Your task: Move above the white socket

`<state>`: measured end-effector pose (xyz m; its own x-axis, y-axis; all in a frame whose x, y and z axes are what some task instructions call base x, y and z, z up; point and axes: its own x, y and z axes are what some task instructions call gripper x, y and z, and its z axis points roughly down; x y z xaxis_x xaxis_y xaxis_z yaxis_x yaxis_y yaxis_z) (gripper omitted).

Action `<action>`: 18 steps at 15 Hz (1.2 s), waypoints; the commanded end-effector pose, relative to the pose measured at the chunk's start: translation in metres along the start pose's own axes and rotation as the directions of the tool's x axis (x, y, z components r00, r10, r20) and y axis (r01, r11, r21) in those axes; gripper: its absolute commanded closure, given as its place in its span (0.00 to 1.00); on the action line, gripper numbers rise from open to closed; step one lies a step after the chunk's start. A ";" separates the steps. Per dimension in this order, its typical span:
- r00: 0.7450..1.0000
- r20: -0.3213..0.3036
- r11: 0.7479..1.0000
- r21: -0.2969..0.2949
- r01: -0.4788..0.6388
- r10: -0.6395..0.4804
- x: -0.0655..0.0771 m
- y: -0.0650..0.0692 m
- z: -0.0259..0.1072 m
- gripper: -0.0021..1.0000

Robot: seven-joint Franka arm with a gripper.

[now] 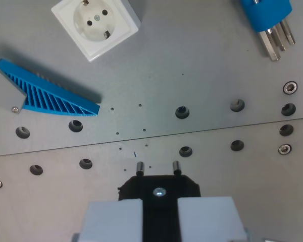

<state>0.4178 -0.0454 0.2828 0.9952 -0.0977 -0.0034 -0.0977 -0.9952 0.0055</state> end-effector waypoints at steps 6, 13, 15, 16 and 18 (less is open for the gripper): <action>1.000 0.000 1.000 0.000 0.005 -0.005 0.000 0.000 0.000 1.00; 0.999 -0.006 0.999 0.002 0.049 -0.049 0.002 -0.002 0.005 1.00; 0.998 -0.014 0.998 0.002 0.067 -0.067 0.003 -0.003 0.008 1.00; 0.997 -0.016 0.997 0.002 0.075 -0.075 0.003 -0.003 0.010 1.00; 0.996 -0.019 0.996 0.004 0.090 -0.090 0.005 -0.005 0.013 1.00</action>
<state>0.4196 -0.0428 0.2746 0.9976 -0.0687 -0.0129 -0.0686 -0.9976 0.0057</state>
